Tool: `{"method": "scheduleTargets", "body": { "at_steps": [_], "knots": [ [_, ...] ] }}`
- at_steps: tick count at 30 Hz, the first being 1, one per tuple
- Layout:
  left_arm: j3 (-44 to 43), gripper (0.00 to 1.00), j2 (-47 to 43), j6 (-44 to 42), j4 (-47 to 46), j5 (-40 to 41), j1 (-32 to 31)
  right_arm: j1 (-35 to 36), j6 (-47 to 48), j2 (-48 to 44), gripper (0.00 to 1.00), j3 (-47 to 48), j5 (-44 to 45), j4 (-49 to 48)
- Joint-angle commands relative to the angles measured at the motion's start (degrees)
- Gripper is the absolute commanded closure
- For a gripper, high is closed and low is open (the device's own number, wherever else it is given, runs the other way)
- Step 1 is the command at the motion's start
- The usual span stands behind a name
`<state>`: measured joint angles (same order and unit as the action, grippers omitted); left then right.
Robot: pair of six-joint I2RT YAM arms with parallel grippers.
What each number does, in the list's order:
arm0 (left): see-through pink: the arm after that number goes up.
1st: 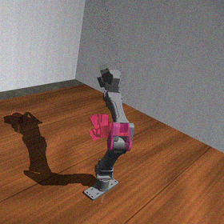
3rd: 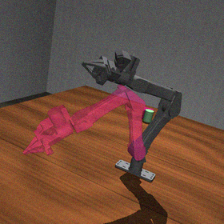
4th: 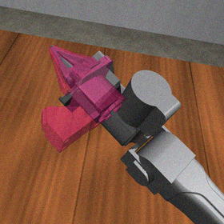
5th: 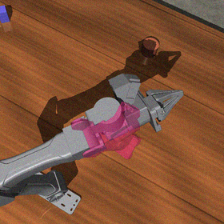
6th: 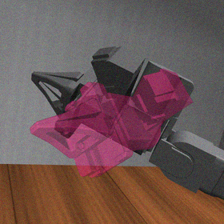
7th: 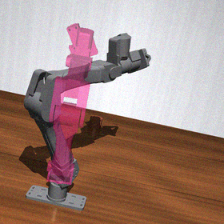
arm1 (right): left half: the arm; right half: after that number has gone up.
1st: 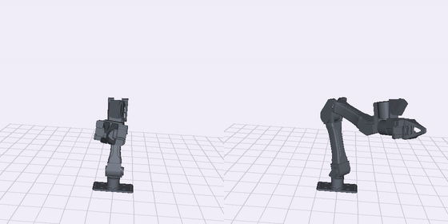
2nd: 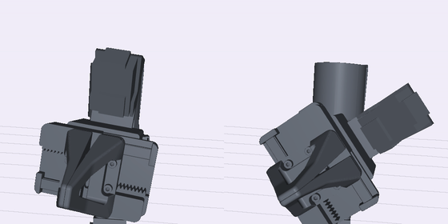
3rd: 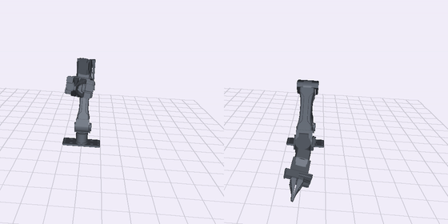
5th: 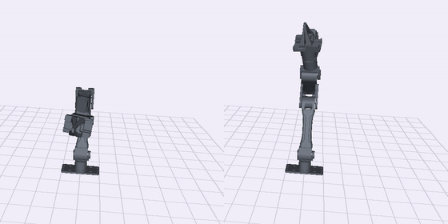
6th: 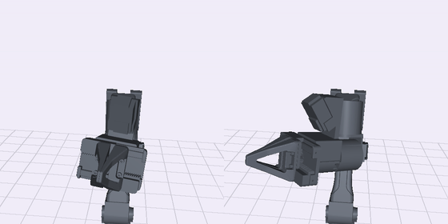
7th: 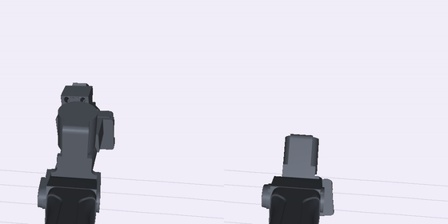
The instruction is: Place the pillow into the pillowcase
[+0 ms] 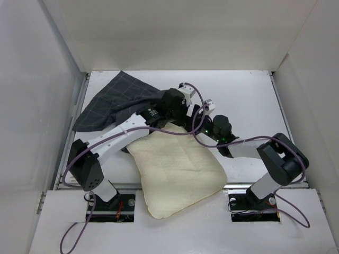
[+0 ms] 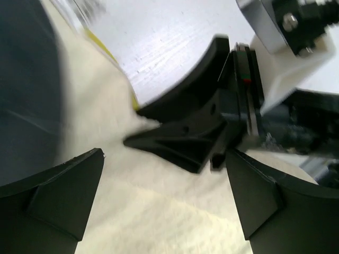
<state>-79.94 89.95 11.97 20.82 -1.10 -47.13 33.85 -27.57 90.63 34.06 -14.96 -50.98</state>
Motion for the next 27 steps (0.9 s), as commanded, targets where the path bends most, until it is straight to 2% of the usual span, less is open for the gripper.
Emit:
{"method": "scheduleTargets", "body": {
  "at_steps": [1,3,4,7,9,12,15,19,20,21,22,25,27],
  "knots": [
    [2.0,0.0,-7.1,5.4,-1.0,1.9,-1.0,0.6,-0.4,-3.4,0.6,-0.5,1.0,-3.3],
    [3.9,0.0,-11.1,6.8,-0.4,3.0,-1.0,0.6,0.6,-4.4,0.38,-0.5,0.5,1.3],
    [6.5,0.0,-12.6,7.7,-0.4,3.0,-1.0,0.6,1.5,-5.5,0.21,-1.2,0.5,2.7],
    [13.6,0.0,-19.1,12.0,0.2,3.8,-1.0,0.6,2.0,-10.4,0.06,-3.3,2.9,7.6],
    [17.6,0.0,-22.2,13.6,0.2,3.8,-1.0,0.6,2.9,-15.2,0.04,-3.3,6.8,13.7],
    [24.7,0.0,-25.8,17.6,-0.3,3.8,-1.0,-0.5,6.7,-16.8,0.01,1.2,10.6,23.8],
    [30.4,0.0,-25.8,21.2,-2.2,3.8,-1.0,-1.7,9.7,-13.3,0.01,7.5,11.1,28.0],
    [36.3,0.01,-25.0,23.0,-7.6,2.5,-1.0,-1.7,10.3,-4.2,0.18,14.2,7.3,31.4],
    [36.9,0.07,-24.0,23.6,-8.2,3.2,-0.2,-1.7,9.6,-0.2,0.22,15.0,6.0,31.4],
    [37.4,0.28,-23.4,24.2,-8.2,3.7,1.5,-1.7,8.9,1.5,0.29,15.7,5.0,32.1],
    [37.4,0.37,-22.9,24.7,-8.2,4.5,2.0,-1.7,8.9,3.0,0.34,16.3,2.1,32.1],
    [35.9,0.53,-20.7,24.7,-7.6,9.4,4.1,-0.6,7.5,6.0,0.54,15.4,-2.1,30.9],
    [34.2,0.58,-18.3,23.0,-7.5,11.9,5.7,1.0,6.9,6.1,0.55,13.0,-2.6,29.7]
  ]
}}
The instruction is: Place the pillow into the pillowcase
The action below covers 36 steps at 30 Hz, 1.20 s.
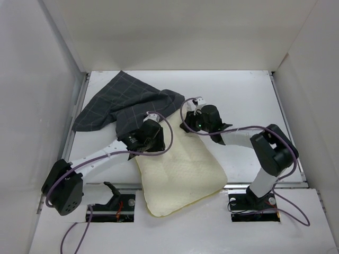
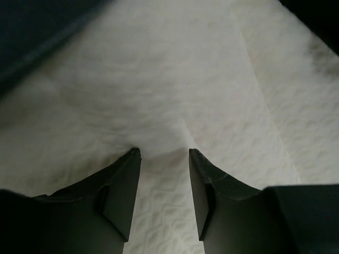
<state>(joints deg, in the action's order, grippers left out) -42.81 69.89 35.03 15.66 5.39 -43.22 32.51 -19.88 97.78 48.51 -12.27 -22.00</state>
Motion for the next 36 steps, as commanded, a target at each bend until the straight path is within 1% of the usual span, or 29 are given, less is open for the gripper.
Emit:
{"method": "scheduleTargets", "body": {
  "at_steps": [1,2,3,6,7,8,12,14,15,16,18,19,20,21,22,23,24,25,26,27,28,29,30,31,32,33,34,35,36],
  "knots": [
    [-4.7,0.62,2.8,-0.6,-2.4,6.3,3.7,3.3,-0.8,-1.6,0.58,-2.4,-5.3,0.0],
    [-5.8,0.66,3.9,-1.4,-2.4,6.9,4.8,5.9,-0.8,-2.6,0.59,-4.5,-5.3,0.0],
    [-6.8,0.66,5.2,-3.4,-3.3,6.9,5.9,7.1,-0.8,-4.9,0.59,-5.7,-5.3,0.0],
    [-12.1,0.77,12.0,-5.8,-3.8,6.9,10.0,10.9,-2.8,-9.3,0.59,-10.8,-6.4,-0.5],
    [-13.6,0.83,15.2,-6.5,-3.8,6.9,10.8,11.4,-3.3,-12.1,0.59,-11.9,-7.7,-0.5],
    [-16.8,0.85,16.7,-7.9,-2.9,6.9,11.3,11.4,-3.3,-13.5,0.59,-12.8,-9.2,-0.5],
    [-22.2,0.86,19.0,-11.2,-1.5,8.2,12.4,12.5,-1.8,-18.8,0.58,-14.1,-12.6,1.7],
    [-23.5,0.86,17.2,-12.9,-1.0,7.5,12.9,12.5,0.2,-21.6,0.55,-12.0,-10.2,5.1],
    [-24.1,0.81,16.3,-13.7,-1.0,6.5,12.9,12.5,1.6,-22.4,0.49,-11.0,-8.8,7.0],
    [-24.1,0.76,15.2,-15.1,-1.0,5.2,12.9,12.5,2.8,-23.3,0.47,-7.7,-4.2,13.1],
    [-24.1,0.61,11.3,-16.4,-0.3,1.7,11.1,12.5,5.4,-25.6,0.44,-4.3,2.4,19.0],
    [-22.6,0.44,10.1,-17.3,0.3,0.3,10.1,12.5,5.4,-26.4,0.41,-2.7,10.5,21.8],
    [-22.1,0.34,8.9,-17.4,0.3,-2.3,9.1,11.8,5.4,-27.1,0.41,-0.1,13.6,25.9],
    [-22.1,0.22,6.7,-18.2,0.3,-4.7,7.0,10.6,5.4,-28.4,0.39,1.0,15.2,27.3],
    [-20.7,0.02,5.8,-18.8,-0.4,-6.9,5.7,8.8,4.5,-28.4,0.37,1.9,16.0,28.7],
    [-20.7,0.0,5.1,-18.8,-1.2,-8.3,4.3,4.4,3.6,-29.2,0.37,3.7,16.1,29.8],
    [-20.7,0.0,5.1,-19.4,-1.8,-10.3,2.6,2.0,3.0,-29.7,0.35,4.2,15.1,30.5],
    [-20.7,0.0,6.2,-19.4,-2.3,-9.8,-0.6,-0.5,1.4,-29.7,0.35,4.2,14.3,31.1],
    [-22.7,0.0,7.7,-19.9,-2.3,-9.0,-2.2,-4.9,0.8,-29.7,0.35,4.7,13.2,31.1],
    [-24.2,0.0,9.7,-19.9,-1.3,-5.6,-3.7,-6.8,0.3,-29.7,0.35,4.8,13.2,31.7],
    [-26.3,0.0,15.0,-19.9,-0.2,-3.9,-4.9,-8.6,-0.2,-29.7,0.35,5.4,13.2,31.7],
    [-31.1,0.0,18.2,-19.1,2.5,-2.8,-6.8,-10.1,-0.2,-29.7,0.34,5.5,13.2,32.7],
    [-33.7,0.0,21.3,-18.6,3.8,-1.7,-7.6,-12.9,-0.2,-29.7,0.34,6.1,13.2,34.0],
    [-36.2,0.0,24.3,-18.6,5.1,-0.1,-8.1,-14.2,-0.8,-29.7,0.33,6.1,13.2,34.0],
    [-38.4,0.0,29.7,-17.7,6.3,1.8,-8.6,-15.3,-0.8,-29.7,0.33,6.1,13.2,34.0],
    [-42.1,0.0,32.0,-15.8,8.2,3.8,-8.6,-17.1,-0.8,-29.7,0.33,6.1,11.4,34.0],
    [-43.5,0.0,34.0,-15.8,9.0,5.5,-8.6,-17.9,-0.8,-29.7,0.31,6.1,10.4,33.3],
    [-44.6,0.0,37.4,-14.6,9.9,9.3,-8.6,-18.6,-0.3,-29.2,0.31,5.4,9.4,32.6],
    [-47.5,0.0,39.1,-13.2,13.2,12.2,-8.6,-19.1,-0.2,-28.5,0.31,5.4,8.4,32.0]
  ]
}}
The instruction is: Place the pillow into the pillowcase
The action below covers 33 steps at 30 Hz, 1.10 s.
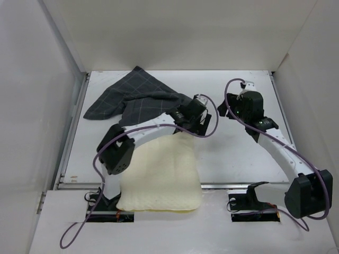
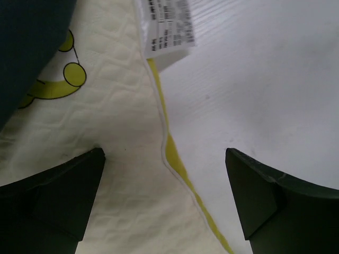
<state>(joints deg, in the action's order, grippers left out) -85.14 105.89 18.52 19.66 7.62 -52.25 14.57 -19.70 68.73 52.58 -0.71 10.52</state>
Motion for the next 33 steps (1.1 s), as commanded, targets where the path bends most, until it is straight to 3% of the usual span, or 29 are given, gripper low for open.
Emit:
{"method": "scheduleTargets", "body": {
  "at_steps": [1,5,7,9,11,12,16,25,28,33],
  "knots": [
    [-6.4,0.0,4.6,5.4,10.9,11.8,0.4,-1.7,0.2,0.5,0.31,0.8,-4.8,-1.3],
    [-8.7,0.0,8.3,13.4,18.5,22.8,1.7,-2.3,1.5,3.0,0.31,0.8,-9.4,-3.8],
    [-8.7,0.0,9.1,14.3,19.3,23.4,2.2,-2.3,3.1,3.6,0.3,0.3,-10.6,-5.1],
    [-8.1,0.21,9.7,13.7,18.4,23.4,2.2,-2.3,3.8,5.1,0.3,-0.3,-13.3,-7.4],
    [-8.1,0.7,11.2,13.6,17.9,23.9,2.2,-2.3,4.9,5.8,0.28,-0.9,-16.4,-9.2],
    [-8.6,1.0,11.9,12.9,17.9,24.5,2.2,-2.3,5.4,5.8,0.27,-1.7,-17.4,-11.1],
    [-8.6,1.0,12.5,11.8,18.5,25.3,2.8,-2.3,6.6,6.3,0.24,-4.0,-20.6,-16.7],
    [3.2,1.0,-12.5,9.6,12.6,22.9,1.0,0.8,15.2,10.8,0.21,-3.4,-25.0,-27.6],
    [4.5,1.0,-16.8,8.7,12.1,21.6,1.0,2.2,18.4,15.6,0.21,0.1,-23.2,-31.6],
    [4.5,1.0,-17.3,9.3,14.2,20.2,1.0,4.2,20.2,23.6,0.21,8.4,-29.0,-36.3]
  ]
}}
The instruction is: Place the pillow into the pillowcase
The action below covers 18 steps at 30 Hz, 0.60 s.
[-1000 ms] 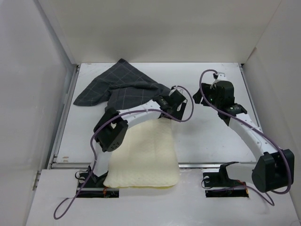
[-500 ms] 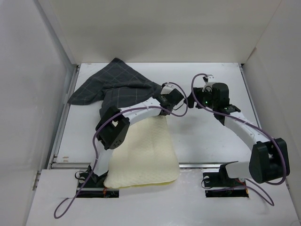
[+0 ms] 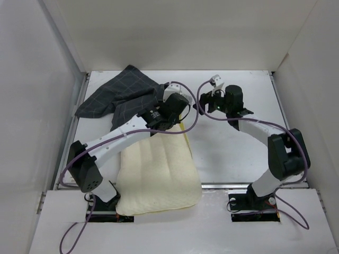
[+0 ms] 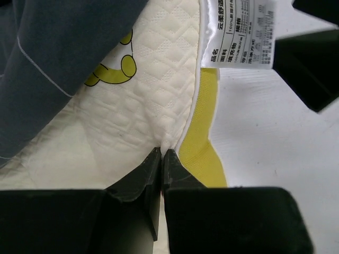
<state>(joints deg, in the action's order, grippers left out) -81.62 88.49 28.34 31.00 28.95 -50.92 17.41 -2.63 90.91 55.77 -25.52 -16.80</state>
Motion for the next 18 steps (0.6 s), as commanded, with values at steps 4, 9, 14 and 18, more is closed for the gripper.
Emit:
{"method": "scheduleTargets", "body": {
  "at_steps": [4,9,14,18],
  "knots": [
    [0.9,1.0,-0.5,0.8,4.1,-0.5,-0.3,2.8,3.2,9.3,0.21,11.5,-4.4,-9.5],
    [0.9,1.0,-0.5,0.8,4.1,-0.5,-0.3,6.8,1.9,16.7,0.22,17.1,-3.5,-10.1],
    [0.9,1.0,-0.5,0.8,4.6,0.2,-0.3,8.5,-1.9,22.7,0.25,20.5,-0.6,-14.0],
    [0.9,1.0,-0.5,1.5,4.6,0.2,-0.3,8.5,-5.3,26.4,0.34,23.0,-2.8,-18.8]
  ]
}}
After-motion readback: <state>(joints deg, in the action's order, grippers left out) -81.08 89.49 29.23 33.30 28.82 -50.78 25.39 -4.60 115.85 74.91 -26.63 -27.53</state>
